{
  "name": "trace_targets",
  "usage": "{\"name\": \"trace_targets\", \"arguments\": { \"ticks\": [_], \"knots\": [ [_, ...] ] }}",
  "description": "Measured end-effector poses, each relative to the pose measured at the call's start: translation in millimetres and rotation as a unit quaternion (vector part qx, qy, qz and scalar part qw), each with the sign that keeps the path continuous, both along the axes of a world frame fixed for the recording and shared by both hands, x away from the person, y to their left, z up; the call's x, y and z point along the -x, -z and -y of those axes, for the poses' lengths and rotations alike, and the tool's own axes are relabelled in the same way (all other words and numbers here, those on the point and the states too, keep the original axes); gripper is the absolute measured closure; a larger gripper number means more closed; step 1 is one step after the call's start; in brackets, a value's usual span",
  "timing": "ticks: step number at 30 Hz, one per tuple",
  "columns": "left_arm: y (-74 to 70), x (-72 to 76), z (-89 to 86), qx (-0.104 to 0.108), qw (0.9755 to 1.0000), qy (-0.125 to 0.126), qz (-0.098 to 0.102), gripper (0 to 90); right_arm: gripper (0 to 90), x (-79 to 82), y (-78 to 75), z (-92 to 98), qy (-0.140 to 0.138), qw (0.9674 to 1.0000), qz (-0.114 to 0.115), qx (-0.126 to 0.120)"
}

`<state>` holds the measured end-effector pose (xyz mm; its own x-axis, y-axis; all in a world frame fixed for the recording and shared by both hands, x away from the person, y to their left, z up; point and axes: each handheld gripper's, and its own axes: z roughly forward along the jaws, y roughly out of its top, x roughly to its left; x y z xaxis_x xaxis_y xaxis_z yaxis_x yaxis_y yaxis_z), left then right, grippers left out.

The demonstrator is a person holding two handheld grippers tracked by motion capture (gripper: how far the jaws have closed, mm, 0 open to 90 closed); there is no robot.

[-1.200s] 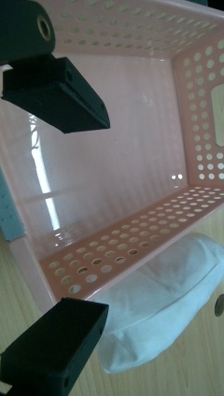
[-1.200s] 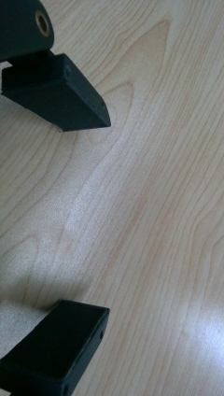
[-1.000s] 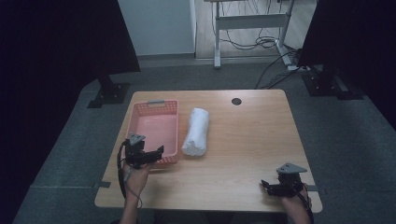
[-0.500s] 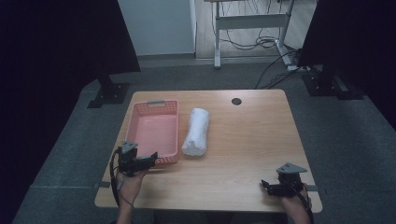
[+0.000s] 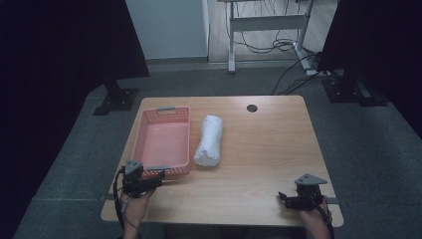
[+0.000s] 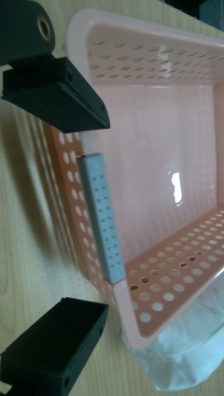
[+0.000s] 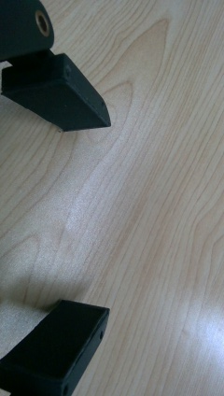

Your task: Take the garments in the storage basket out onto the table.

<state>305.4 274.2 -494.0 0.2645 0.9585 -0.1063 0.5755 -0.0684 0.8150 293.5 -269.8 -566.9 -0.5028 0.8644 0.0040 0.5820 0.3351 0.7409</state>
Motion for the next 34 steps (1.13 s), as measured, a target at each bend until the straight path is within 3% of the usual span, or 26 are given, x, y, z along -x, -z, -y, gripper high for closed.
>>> {"name": "trace_targets", "arguments": {
  "ticks": [16,34],
  "knots": [
    [20.1,11.6,-1.8,-0.007,1.0000,-0.002,-0.003,9.7,8.1,0.1,0.0,-0.1,0.001,1.0000,0.000,0.000],
    [44.5,16.5,-1.7,-0.016,0.9993,0.005,-0.035,9.7,8.1,0.4,0.1,-0.2,0.002,1.0000,0.000,0.000]
  ]
}}
